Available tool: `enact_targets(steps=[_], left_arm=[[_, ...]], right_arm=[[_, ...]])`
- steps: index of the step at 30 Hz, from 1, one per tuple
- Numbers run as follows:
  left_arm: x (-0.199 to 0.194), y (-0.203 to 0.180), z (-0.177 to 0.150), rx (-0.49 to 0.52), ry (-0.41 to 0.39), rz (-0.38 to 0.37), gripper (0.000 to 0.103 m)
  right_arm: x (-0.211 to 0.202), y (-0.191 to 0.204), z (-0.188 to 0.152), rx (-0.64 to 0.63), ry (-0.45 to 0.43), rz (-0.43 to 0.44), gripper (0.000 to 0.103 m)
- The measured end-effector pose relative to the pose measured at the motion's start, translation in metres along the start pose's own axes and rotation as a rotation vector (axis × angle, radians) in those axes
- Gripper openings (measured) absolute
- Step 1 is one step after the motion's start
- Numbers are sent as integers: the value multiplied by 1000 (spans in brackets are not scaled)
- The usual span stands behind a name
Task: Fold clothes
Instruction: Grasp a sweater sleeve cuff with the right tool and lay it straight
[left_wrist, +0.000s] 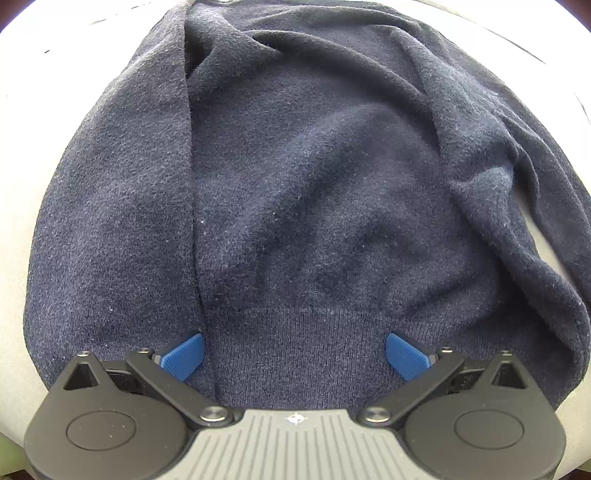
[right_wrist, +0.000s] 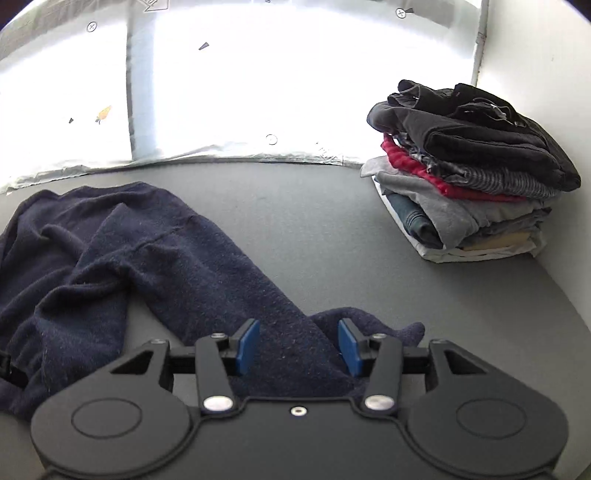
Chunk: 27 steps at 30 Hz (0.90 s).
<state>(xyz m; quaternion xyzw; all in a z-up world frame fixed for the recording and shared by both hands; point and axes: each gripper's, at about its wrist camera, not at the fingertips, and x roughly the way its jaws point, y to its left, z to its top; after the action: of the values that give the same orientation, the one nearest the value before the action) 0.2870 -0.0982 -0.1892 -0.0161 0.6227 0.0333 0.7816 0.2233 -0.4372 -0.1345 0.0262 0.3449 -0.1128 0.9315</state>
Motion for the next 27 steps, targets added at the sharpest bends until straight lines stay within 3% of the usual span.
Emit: enact_targets(steps=[5,10,12,13,16,20,21,23,25,27], left_arm=[[0,-3,3,0,9,4,103],[-2,-6,4,1,12,4,103],[-2,-8,4,0,13,5,103],[-3,-8,5,-1,14,5,103],[-4,-11,6,-5,15,8,103],[-5,-14,8,-12,19,12,103],[-5,-15,9,-13,21,12,103],[-5,-16,10,-16,26,13,103],[-6,-18,12,-17,29,14,103],[-7,-19,12,-16,29,13,103]], right_arm=[[32,-38,-4,197,107,-88,59],[60,-60,-16,382,217,-48,56],[67,-64,-16,412,226,-3,23],[62,-64,-11,400,181,0,10],[34,-61,6,335,-14,-30,10],[-4,-58,25,229,-231,-137,13],[-1,-61,23,236,-216,-153,13],[15,-68,14,261,-127,-190,40],[38,-80,-3,324,34,-215,44],[45,-91,-21,420,115,-217,44]])
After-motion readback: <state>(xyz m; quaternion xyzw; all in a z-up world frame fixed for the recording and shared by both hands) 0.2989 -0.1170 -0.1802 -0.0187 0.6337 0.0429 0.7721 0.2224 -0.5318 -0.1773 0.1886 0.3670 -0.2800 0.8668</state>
